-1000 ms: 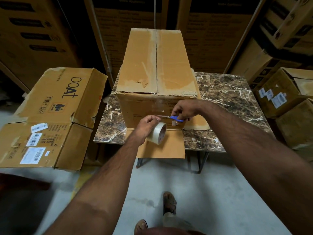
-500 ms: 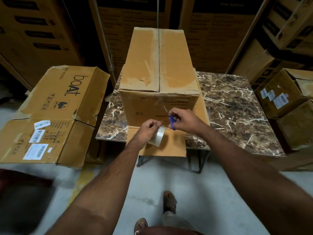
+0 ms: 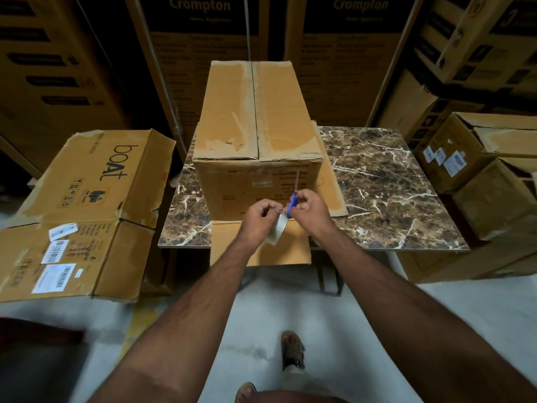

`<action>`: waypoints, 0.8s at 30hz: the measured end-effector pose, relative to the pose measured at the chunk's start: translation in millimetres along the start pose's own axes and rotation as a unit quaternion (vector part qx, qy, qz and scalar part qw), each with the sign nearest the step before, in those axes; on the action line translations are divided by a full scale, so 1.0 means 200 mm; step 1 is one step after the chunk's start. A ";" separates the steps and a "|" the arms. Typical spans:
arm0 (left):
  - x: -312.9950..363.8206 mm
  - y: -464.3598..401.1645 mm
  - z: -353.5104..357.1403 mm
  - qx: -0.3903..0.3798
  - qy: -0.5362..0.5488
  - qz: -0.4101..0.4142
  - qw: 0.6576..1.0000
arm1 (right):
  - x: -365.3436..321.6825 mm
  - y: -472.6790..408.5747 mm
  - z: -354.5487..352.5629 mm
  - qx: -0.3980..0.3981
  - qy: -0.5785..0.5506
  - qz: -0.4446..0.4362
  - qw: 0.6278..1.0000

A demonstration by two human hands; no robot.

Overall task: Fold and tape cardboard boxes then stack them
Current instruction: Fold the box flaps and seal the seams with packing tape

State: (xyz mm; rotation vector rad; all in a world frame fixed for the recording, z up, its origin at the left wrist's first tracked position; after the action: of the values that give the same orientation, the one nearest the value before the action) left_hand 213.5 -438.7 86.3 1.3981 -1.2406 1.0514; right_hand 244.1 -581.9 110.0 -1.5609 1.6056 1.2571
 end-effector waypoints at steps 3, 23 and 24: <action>0.04 0.01 0.01 0.015 -0.008 0.004 1.000 | -0.02 0.04 -0.03 0.009 -0.084 0.038 0.996; 0.10 0.05 0.01 0.023 0.021 -0.036 0.999 | -0.13 0.09 -0.08 0.009 0.119 -0.112 0.987; 0.10 0.05 0.00 0.029 0.025 -0.034 0.999 | -0.13 0.09 -0.08 0.006 0.131 -0.120 0.984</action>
State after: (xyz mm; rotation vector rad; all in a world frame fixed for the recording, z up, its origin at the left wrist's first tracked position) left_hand 206.4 -443.4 107.3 1.4390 -1.1257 1.0761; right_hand 234.3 -586.8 143.0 -1.9117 1.5170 0.9432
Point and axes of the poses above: each hand's wrist, its own y-axis away from the middle knuckle, its own z-axis out of the palm, x = y × z, the point moved 4 cm from there along -y, towards the middle knuckle, and after that the axes turned 5 degrees about -x, right-handed, at the moved point
